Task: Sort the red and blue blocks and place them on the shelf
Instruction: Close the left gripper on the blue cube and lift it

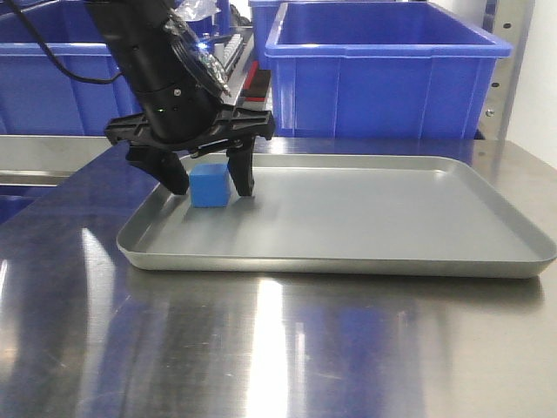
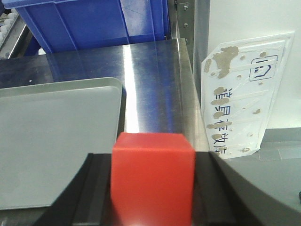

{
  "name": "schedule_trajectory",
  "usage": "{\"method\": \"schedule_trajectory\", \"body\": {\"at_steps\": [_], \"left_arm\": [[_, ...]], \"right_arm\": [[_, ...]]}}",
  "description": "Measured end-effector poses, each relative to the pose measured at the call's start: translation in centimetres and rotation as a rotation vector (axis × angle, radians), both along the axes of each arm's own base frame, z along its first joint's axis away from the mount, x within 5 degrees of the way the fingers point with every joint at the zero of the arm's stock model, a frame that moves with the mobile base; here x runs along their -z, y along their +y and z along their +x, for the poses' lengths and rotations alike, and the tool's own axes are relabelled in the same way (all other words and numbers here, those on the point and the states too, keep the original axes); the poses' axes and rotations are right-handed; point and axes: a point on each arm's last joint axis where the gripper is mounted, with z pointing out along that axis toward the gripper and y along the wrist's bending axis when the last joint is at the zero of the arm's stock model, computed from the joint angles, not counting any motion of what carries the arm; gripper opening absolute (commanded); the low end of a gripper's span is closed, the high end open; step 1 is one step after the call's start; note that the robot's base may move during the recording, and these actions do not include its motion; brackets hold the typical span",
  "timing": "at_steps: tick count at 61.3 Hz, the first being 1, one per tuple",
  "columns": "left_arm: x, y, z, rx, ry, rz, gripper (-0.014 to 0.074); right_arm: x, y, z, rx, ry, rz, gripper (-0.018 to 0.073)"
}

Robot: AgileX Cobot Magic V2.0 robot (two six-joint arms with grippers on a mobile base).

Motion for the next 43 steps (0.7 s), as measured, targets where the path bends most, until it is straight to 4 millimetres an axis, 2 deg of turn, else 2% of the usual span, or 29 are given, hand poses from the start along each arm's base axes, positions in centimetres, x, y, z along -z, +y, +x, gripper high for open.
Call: {"method": "schedule_trajectory", "body": {"at_steps": [7,20,23,33,43], "left_arm": [[0.0,0.0,0.0,0.000,0.000,0.000,0.0451],[0.1,0.1,-0.1,-0.001,0.018,0.010,0.0114],[0.0,0.1,-0.1,-0.001,0.017,0.010,0.0140],[0.0,0.2,-0.2,0.001,0.021,0.019,0.0128],[-1.9,0.5,-0.6,0.007,-0.009,0.018,0.0128]], "right_arm": [[0.0,0.0,0.0,0.000,0.000,0.000,0.0057],[0.0,0.0,0.0,0.000,0.000,0.000,0.0057],[0.0,0.0,0.0,0.000,0.000,0.000,0.0057],[0.0,0.0,0.0,0.000,0.000,0.000,0.0057],[0.0,0.0,0.0,0.000,0.000,0.000,0.0057]]}}
